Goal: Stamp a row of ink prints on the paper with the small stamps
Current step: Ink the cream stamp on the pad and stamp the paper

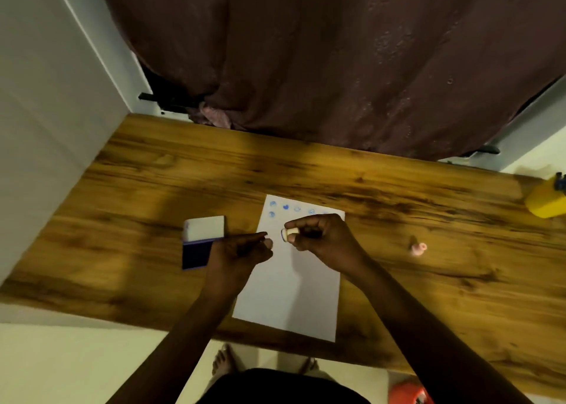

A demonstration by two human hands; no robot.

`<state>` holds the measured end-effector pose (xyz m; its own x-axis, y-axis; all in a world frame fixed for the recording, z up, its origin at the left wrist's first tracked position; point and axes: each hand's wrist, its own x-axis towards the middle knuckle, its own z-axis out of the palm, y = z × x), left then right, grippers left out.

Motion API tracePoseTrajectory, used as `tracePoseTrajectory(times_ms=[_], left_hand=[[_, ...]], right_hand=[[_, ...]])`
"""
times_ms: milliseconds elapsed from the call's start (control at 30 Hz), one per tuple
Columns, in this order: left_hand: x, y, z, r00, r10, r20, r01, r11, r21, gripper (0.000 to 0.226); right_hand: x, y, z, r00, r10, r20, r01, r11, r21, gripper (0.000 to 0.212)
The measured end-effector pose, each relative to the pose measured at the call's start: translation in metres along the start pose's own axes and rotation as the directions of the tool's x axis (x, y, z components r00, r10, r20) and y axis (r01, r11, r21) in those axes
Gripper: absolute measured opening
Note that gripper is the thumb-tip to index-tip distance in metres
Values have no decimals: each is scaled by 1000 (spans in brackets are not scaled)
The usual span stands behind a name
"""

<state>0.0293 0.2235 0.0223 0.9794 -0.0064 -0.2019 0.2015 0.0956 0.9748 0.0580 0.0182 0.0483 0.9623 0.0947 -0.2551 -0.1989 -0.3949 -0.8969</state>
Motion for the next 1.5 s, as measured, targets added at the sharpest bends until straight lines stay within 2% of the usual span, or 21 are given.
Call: tracePoseTrajectory(times_ms=[167, 333, 433, 567, 667, 833, 1033, 1200, 1333, 1400, 1500], left_hand=[[0, 1, -72, 993, 37, -111, -35, 999, 25, 13], [2, 5, -138, 979, 57, -194, -47, 997, 52, 14], [2, 5, -165, 972, 33, -232, -28, 999, 24, 11], [0, 2, -185, 953, -6, -303, -6, 999, -37, 11], [0, 0, -196, 952, -37, -305, 22, 998, -53, 20], [3, -8, -206, 957, -38, -289, 19, 997, -68, 18], [13, -18, -206, 960, -86, -266, 62, 993, -97, 22], [17, -15, -200, 968, -58, -243, 48, 998, -50, 12], [19, -7, -195, 970, -40, -238, 30, 998, -47, 13], [20, -4, -192, 972, -28, -232, 21, 999, -32, 15], [23, 0, -182, 980, -14, -196, 13, 1000, -10, 16]], right_hand=[[24, -16, 56, 995, -95, 25, 98, 956, -276, 30], [42, -33, 117, 970, -175, 171, 234, 867, -439, 24], [50, -40, 151, 944, -195, 267, 316, 773, -550, 29], [56, -48, 185, 925, -202, 321, 374, 617, -692, 30], [58, -48, 201, 919, -188, 346, 392, 521, -758, 26], [55, -40, 211, 926, -155, 343, 375, 473, -798, 30], [53, -35, 224, 932, -120, 341, 361, 368, -857, 27], [58, -38, 230, 948, -65, 312, 312, 388, -867, 21], [64, -40, 225, 959, 19, 282, 236, 493, -838, 31], [67, -41, 219, 960, -32, 277, 247, 558, -792, 23], [69, -44, 202, 967, -38, 253, 206, 702, -682, 31]])
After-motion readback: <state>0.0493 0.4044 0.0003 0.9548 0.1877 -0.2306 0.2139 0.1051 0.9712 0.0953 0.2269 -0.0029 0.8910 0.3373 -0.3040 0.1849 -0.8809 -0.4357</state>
